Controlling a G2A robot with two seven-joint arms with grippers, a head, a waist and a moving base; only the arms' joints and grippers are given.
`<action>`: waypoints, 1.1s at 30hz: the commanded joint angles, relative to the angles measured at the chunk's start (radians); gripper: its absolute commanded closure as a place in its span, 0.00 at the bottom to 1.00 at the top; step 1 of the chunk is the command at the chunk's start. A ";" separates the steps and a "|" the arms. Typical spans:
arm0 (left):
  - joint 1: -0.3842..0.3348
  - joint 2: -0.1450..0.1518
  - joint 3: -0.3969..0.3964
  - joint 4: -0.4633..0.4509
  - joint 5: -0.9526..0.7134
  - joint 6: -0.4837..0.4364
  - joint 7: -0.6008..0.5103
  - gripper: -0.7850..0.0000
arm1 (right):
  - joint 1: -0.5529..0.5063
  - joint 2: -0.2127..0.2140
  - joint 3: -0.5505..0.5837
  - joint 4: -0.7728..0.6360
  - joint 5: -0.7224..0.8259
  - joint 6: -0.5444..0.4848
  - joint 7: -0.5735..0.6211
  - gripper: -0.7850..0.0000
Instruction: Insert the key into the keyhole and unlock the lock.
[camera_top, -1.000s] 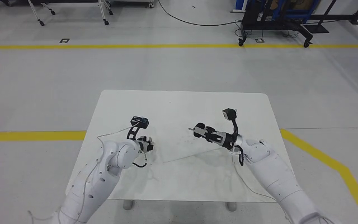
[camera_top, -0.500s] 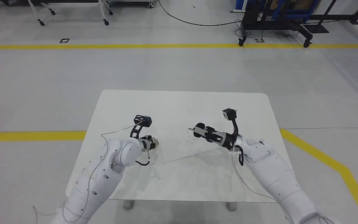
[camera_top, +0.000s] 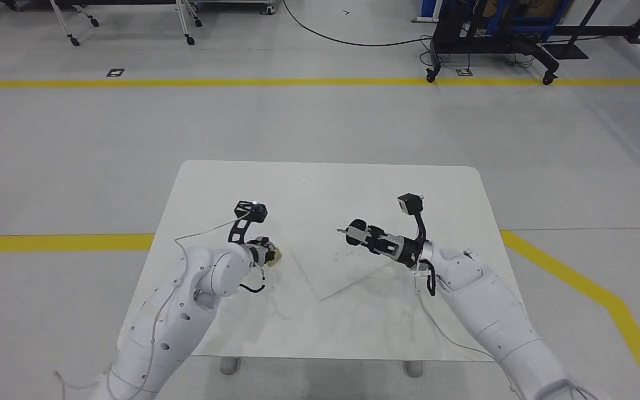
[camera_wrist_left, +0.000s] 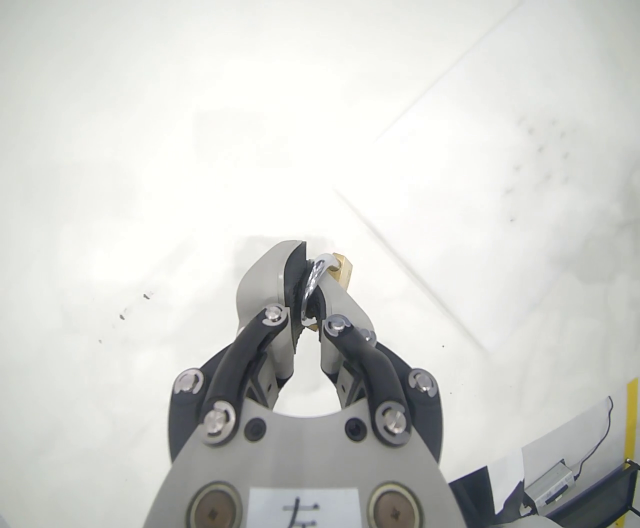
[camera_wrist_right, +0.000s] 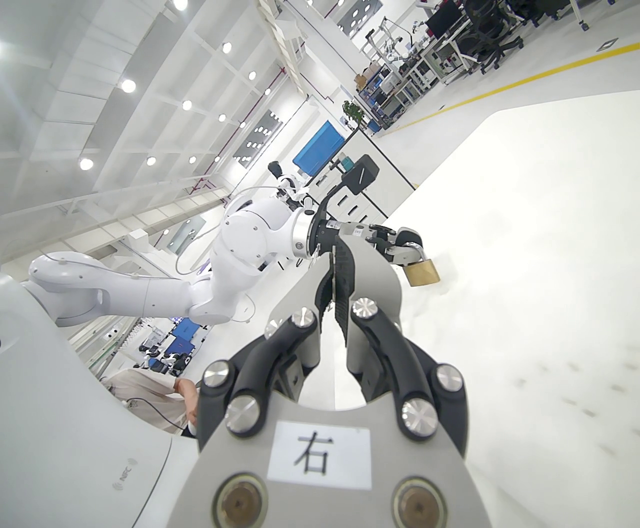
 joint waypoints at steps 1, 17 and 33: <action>0.005 0.000 -0.024 -0.006 -0.057 -0.026 0.021 1.00 | 0.000 0.000 0.000 0.000 0.000 0.000 0.000 1.00; 0.058 0.002 -0.120 -0.011 -0.343 -0.138 0.065 1.00 | -0.002 0.000 0.004 -0.009 -0.007 0.014 -0.017 1.00; -0.263 -0.086 -0.001 0.537 -1.364 -0.132 -0.410 1.00 | -0.117 -0.019 0.103 -0.142 -0.136 -0.032 -0.453 1.00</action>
